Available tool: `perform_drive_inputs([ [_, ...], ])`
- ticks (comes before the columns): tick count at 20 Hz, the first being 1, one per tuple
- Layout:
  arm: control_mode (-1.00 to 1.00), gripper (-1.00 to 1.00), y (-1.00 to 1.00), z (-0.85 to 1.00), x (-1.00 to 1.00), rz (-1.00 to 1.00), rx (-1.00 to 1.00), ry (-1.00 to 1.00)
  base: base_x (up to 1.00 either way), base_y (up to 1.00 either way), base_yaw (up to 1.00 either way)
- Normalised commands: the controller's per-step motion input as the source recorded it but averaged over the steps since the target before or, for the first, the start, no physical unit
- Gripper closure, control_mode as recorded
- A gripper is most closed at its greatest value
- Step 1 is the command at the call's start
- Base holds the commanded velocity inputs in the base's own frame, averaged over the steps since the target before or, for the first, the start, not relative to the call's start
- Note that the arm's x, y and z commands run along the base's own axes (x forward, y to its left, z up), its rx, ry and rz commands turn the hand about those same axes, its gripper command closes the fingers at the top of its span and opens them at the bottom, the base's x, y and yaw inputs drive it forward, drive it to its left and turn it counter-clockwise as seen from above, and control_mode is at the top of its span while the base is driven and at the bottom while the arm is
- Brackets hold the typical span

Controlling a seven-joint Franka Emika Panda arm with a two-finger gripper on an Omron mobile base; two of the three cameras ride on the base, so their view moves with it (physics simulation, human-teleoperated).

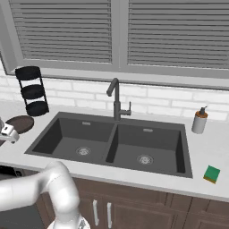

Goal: Pick the pan and sponge and place them into the sink. Then turn on the water.

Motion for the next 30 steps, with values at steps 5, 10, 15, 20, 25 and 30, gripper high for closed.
perform_drive_inputs([
  [5, -1.0, -1.0, 0.0, -0.37, 0.08, 0.0, 0.0, -0.02, 0.0, 0.0, 0.0],
  [10, -1.0, 1.0, 0.0, -0.39, 0.04, 0.0, 0.0, -0.01, 0.0, 0.0, 0.0],
  [15, -1.0, 1.0, 0.0, -0.29, 0.01, 0.0, 0.0, -0.01, 0.0, 0.0, 0.0],
  [20, -1.0, 1.0, 0.0, -0.26, 0.0, 0.0, 0.0, -0.01, 0.0, 0.0, 0.0],
  [25, -1.0, 1.0, 0.0, 0.06, -0.04, 0.0, 0.0, -0.07, 0.0, 0.0, 0.0],
  [30, -1.0, 1.0, 0.0, 0.82, -0.48, -0.01, 0.0, -0.22, 0.0, 0.0, 0.0],
])
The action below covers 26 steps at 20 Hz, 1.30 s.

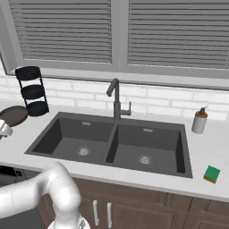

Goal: Pick the pan and sponge and place them into the sink. Then turn on the water.

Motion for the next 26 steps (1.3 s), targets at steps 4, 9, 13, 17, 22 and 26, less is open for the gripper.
perform_drive_inputs([
  [4, -1.0, 1.0, -0.05, 0.95, -0.61, -0.09, 0.02, -0.14, 0.0, 0.0, 0.0],
  [9, -1.0, 1.0, -0.57, 0.78, -0.62, -0.26, 0.08, 0.0, 0.0, 0.0, 0.0],
  [13, -1.0, 1.0, -0.96, 0.29, -0.69, -0.26, 0.22, -0.05, 0.0, 0.0, 0.0],
  [17, -1.0, 1.0, -1.0, 0.08, -0.47, -0.22, 0.22, -0.09, 0.0, 0.0, 0.0],
  [22, -1.0, 1.0, -1.0, 0.0, -0.33, -0.17, 0.26, -0.08, 0.0, 0.0, 0.0],
  [26, -1.0, 1.0, -1.0, 0.0, -0.06, -0.13, 0.22, -0.04, 0.0, 0.0, 0.0],
])
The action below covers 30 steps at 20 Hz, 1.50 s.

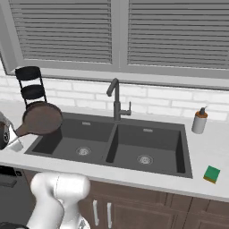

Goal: Pick the pan and sponge and place them into the sink. Then turn on the water.

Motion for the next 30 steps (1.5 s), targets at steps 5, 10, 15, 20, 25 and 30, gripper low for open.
perform_drive_inputs([
  [5, -1.0, 1.0, -0.76, 0.0, 0.31, -0.04, 0.13, 0.01, 0.0, 0.0, 0.0],
  [10, -1.0, 1.0, -0.41, 0.0, 0.68, 0.0, 0.02, 0.11, 0.0, 0.0, 0.0],
  [15, -1.0, 1.0, -0.1, -0.04, 0.94, 0.0, -0.01, 0.23, 0.0, 0.0, 0.0],
  [20, -1.0, 1.0, -0.02, -0.1, 0.96, -0.01, -0.06, 0.32, 0.0, 0.0, 0.0],
  [25, -1.0, 1.0, -0.03, -0.25, 0.83, -0.01, -0.11, 0.27, 0.0, 0.0, 0.0],
  [30, -1.0, 1.0, 0.0, -0.51, 0.69, -0.04, -0.12, 0.09, 0.0, 0.0, 0.0],
])
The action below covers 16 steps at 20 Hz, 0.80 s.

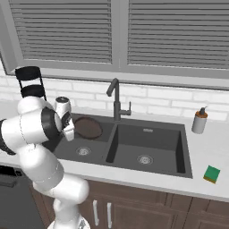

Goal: Pick the pan and sponge and place them into the sink. Then turn on the water.

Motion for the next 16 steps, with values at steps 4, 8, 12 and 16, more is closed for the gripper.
perform_drive_inputs([
  [4, -1.0, 1.0, 0.0, -0.64, 0.57, -0.06, -0.08, 0.04, 0.0, 0.0, 0.0],
  [8, -1.0, 1.0, -0.06, -0.79, 0.35, -0.11, -0.02, 0.07, 0.0, 0.0, 0.0],
  [12, -1.0, 1.0, -0.1, -0.72, 0.23, -0.13, -0.01, 0.06, 0.0, 0.0, 0.0],
  [16, -1.0, 1.0, -0.19, -0.39, -0.03, -0.23, 0.0, 0.03, 0.0, 0.0, 0.0],
])
